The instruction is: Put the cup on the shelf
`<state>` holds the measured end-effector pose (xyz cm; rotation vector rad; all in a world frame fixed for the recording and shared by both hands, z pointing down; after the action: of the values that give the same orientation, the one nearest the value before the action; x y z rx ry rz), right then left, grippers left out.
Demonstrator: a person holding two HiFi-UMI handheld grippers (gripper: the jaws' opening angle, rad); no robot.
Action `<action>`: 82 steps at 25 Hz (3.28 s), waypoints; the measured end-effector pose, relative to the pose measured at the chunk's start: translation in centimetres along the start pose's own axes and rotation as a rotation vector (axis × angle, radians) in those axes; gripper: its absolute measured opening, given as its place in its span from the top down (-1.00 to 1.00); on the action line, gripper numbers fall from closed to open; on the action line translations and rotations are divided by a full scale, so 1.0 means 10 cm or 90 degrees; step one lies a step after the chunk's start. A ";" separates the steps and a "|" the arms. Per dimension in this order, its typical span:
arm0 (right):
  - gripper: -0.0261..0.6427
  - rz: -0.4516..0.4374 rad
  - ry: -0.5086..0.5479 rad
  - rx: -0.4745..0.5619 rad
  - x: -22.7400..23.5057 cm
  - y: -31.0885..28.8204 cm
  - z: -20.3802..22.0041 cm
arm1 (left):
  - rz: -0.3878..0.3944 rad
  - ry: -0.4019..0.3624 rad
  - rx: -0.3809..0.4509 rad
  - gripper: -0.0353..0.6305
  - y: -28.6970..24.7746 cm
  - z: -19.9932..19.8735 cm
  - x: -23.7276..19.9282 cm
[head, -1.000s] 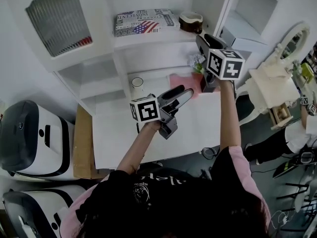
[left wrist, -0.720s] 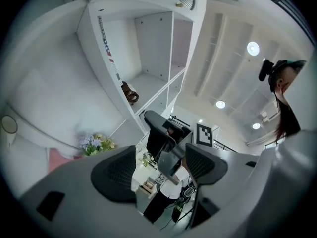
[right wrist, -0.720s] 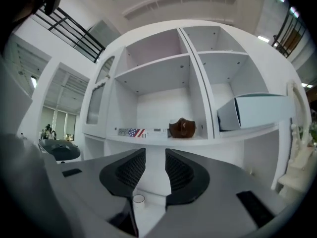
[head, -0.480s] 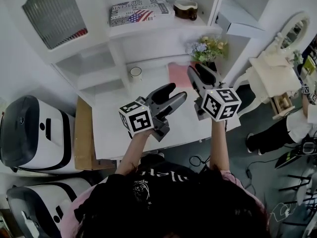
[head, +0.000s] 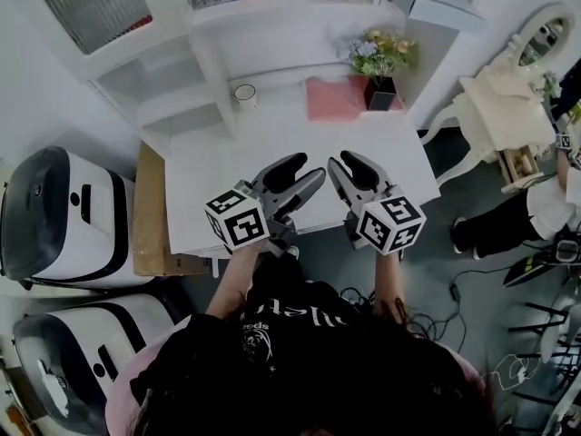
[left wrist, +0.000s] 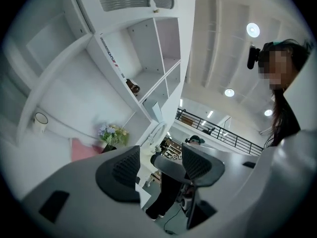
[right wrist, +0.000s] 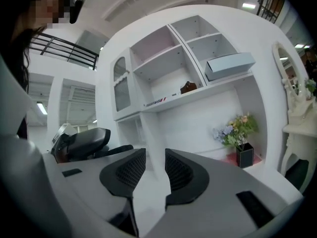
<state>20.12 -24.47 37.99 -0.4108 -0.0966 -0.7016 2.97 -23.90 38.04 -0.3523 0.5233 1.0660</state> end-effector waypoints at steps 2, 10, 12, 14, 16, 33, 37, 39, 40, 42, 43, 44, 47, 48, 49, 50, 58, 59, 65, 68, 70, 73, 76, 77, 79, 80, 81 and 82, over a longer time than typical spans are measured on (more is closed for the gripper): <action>0.48 -0.004 -0.012 -0.004 -0.09 0.14 0.15 | -0.013 0.007 0.002 0.10 0.09 0.13 0.07; 0.49 -0.022 -0.004 -0.012 -0.47 0.56 0.50 | -0.064 -0.027 -0.024 0.37 0.36 0.57 0.38; 0.49 -0.028 -0.006 -0.012 -0.55 0.62 0.58 | -0.079 -0.031 -0.032 0.44 0.44 0.68 0.46; 0.49 -0.031 -0.005 -0.016 -0.60 0.67 0.66 | -0.090 -0.032 -0.034 0.51 0.51 0.77 0.54; 0.49 -0.033 -0.003 -0.018 -0.64 0.71 0.73 | -0.099 -0.031 -0.036 0.61 0.57 0.85 0.60; 0.59 -0.049 0.027 -0.017 -1.19 0.64 0.83 | -0.129 -0.043 -0.043 0.78 1.14 0.90 0.60; 0.65 -0.053 0.030 -0.033 -1.46 0.54 0.90 | -0.139 -0.039 -0.045 0.77 1.45 0.96 0.57; 0.67 -0.052 0.028 -0.039 -1.63 0.49 0.96 | -0.139 -0.036 -0.046 0.77 1.64 0.98 0.55; 0.68 -0.050 0.027 -0.042 -1.72 0.46 0.99 | -0.140 -0.036 -0.047 0.78 1.74 1.00 0.54; 0.69 -0.049 0.026 -0.051 -1.90 0.41 1.06 | -0.144 -0.038 -0.052 0.78 1.94 1.04 0.53; 0.70 -0.049 0.028 -0.055 -2.00 0.40 1.09 | -0.146 -0.040 -0.054 0.78 2.04 1.06 0.54; 0.70 -0.049 0.032 -0.058 -2.09 0.39 1.12 | -0.147 -0.042 -0.057 0.77 2.13 1.08 0.54; 0.71 -0.047 0.044 -0.064 -2.34 0.37 1.20 | -0.146 -0.042 -0.064 0.78 2.37 1.16 0.56; 0.72 -0.047 0.047 -0.068 -2.42 0.36 1.23 | -0.145 -0.041 -0.065 0.78 2.44 1.19 0.56; 0.72 -0.047 0.051 -0.072 -2.50 0.35 1.26 | -0.143 -0.040 -0.066 0.78 2.51 1.22 0.57; 0.72 -0.048 0.053 -0.076 -2.58 0.34 1.29 | -0.142 -0.039 -0.067 0.78 2.58 1.25 0.58; 0.72 -0.046 0.052 -0.092 -2.99 0.35 1.46 | -0.129 -0.038 -0.073 0.78 2.96 1.39 0.66; 0.72 -0.046 0.051 -0.092 -3.03 0.36 1.47 | -0.127 -0.038 -0.073 0.77 3.00 1.40 0.67; 0.72 -0.041 0.049 -0.091 -3.23 0.39 1.53 | -0.123 -0.045 -0.079 0.77 3.18 1.45 0.73; 0.73 -0.035 0.045 -0.087 -3.27 0.40 1.55 | -0.120 -0.043 -0.079 0.77 3.22 1.46 0.74; 0.73 -0.033 0.041 -0.084 -3.29 0.41 1.55 | -0.116 -0.043 -0.079 0.78 3.23 1.46 0.75; 0.73 -0.028 0.040 -0.082 -3.30 0.44 1.56 | -0.109 -0.046 -0.081 0.78 3.22 1.48 0.78; 0.73 -0.023 0.039 -0.079 -3.32 0.46 1.56 | -0.103 -0.047 -0.083 0.77 3.24 1.49 0.81; 0.73 -0.022 0.040 -0.079 -3.33 0.47 1.56 | -0.101 -0.048 -0.084 0.77 3.24 1.49 0.82; 0.73 -0.018 0.039 -0.078 -3.33 0.48 1.56 | -0.099 -0.049 -0.084 0.78 3.24 1.49 0.83; 0.73 -0.016 0.039 -0.078 -3.32 0.49 1.56 | -0.097 -0.049 -0.084 0.77 3.23 1.49 0.84; 0.73 -0.015 0.038 -0.078 -3.31 0.50 1.57 | -0.096 -0.048 -0.084 0.78 3.22 1.50 0.85; 0.73 -0.014 0.037 -0.079 -3.31 0.51 1.57 | -0.095 -0.047 -0.085 0.78 3.22 1.50 0.85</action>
<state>-1.07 5.35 43.33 -0.5080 -0.0025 -0.7431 -19.02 4.42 44.85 -0.4600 0.3547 0.9676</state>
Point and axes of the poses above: the fingertips, and each gripper's own axes: y backward along the fingers, x to its right, z out of its underside, the point moved 8 cm from there along y, backward along the fingers, and after that the axes turned 13 degrees about -x, right-handed, at the moved point
